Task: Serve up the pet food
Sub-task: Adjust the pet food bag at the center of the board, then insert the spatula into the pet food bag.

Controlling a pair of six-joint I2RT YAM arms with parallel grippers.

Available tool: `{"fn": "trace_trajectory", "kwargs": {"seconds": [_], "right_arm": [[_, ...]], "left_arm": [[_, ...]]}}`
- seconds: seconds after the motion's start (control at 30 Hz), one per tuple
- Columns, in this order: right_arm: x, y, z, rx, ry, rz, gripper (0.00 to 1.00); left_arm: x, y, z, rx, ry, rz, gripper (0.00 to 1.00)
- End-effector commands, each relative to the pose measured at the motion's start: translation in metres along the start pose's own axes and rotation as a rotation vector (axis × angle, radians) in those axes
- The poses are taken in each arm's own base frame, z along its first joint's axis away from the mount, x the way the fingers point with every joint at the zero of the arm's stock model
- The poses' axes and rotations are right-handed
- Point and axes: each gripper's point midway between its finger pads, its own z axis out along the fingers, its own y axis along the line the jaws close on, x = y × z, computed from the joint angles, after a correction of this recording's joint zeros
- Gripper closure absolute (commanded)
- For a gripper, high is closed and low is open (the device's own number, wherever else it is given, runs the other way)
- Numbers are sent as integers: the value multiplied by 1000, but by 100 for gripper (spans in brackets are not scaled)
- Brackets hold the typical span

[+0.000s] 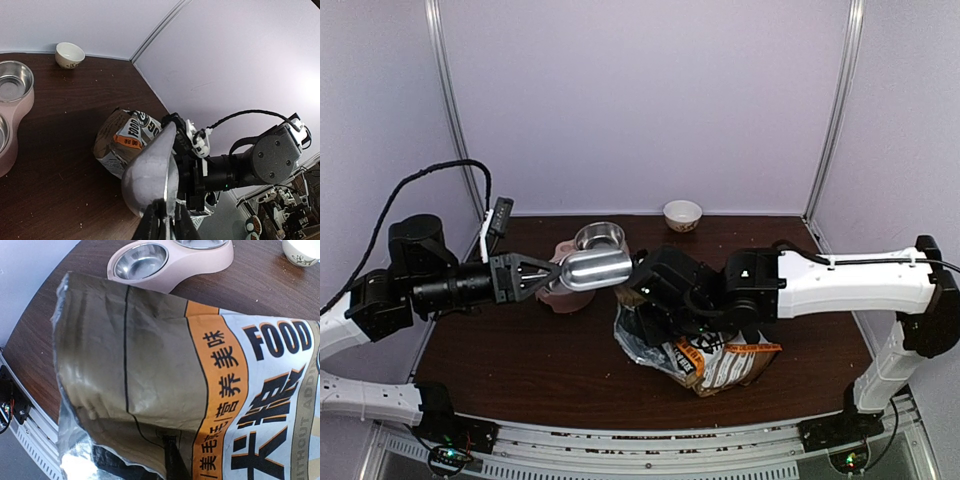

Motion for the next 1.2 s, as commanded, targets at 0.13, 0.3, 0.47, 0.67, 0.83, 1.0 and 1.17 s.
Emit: {"fn": "trace_trajectory", "kwargs": {"seconds": [0.13, 0.3, 0.47, 0.67, 0.83, 1.0, 1.17], "right_arm": [[-22, -37, -37, 68, -107, 9, 100], [-25, -58, -49, 109, -132, 39, 100], [-30, -70, -61, 124, -164, 65, 100], [-33, -70, -66, 118, -177, 75, 100], [-34, -70, -67, 117, -183, 77, 100], [-35, -71, -70, 112, -189, 81, 100], [-38, -69, -74, 89, -201, 79, 100]], "left_arm": [[-7, -19, 7, 80, -6, 61, 100], [-2, -30, 10, 119, 52, 94, 100], [3, -40, 14, 157, 100, 112, 100], [11, -55, 23, 170, 157, 155, 100], [12, -65, 26, 163, 167, 171, 100], [15, -60, 32, 99, 169, 188, 100], [19, -53, 43, 34, 187, 199, 100]]}}
